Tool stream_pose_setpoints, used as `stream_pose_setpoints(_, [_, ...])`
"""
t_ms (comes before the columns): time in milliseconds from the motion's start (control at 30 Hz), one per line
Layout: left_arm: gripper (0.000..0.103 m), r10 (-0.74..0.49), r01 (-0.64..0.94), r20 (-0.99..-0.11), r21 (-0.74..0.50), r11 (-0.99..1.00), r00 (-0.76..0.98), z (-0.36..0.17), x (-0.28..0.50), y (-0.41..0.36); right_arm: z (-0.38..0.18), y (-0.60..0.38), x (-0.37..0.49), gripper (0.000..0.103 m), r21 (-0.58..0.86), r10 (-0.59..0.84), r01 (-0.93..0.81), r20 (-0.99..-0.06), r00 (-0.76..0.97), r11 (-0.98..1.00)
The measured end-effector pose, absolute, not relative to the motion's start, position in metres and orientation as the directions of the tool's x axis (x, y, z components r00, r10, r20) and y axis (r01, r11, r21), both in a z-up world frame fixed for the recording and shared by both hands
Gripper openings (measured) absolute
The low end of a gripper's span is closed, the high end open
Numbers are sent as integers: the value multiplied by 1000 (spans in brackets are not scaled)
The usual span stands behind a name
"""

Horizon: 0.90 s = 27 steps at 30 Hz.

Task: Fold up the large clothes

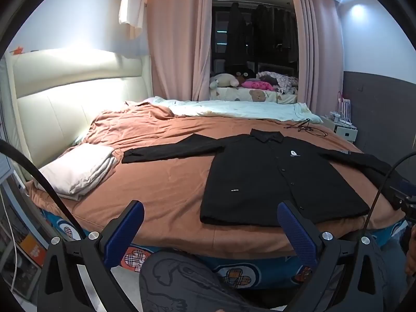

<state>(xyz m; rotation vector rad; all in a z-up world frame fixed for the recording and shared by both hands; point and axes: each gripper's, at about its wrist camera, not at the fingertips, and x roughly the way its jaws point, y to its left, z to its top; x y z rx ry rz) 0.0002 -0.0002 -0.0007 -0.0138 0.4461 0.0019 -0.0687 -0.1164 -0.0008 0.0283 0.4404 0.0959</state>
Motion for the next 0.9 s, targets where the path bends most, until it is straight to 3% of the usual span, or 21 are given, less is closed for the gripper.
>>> stream_pose_setpoints(900, [103, -65, 52, -412, -43, 998, 909, -2, -31, 0, 2, -118, -93, 103, 24, 70, -66, -415, 907, 998])
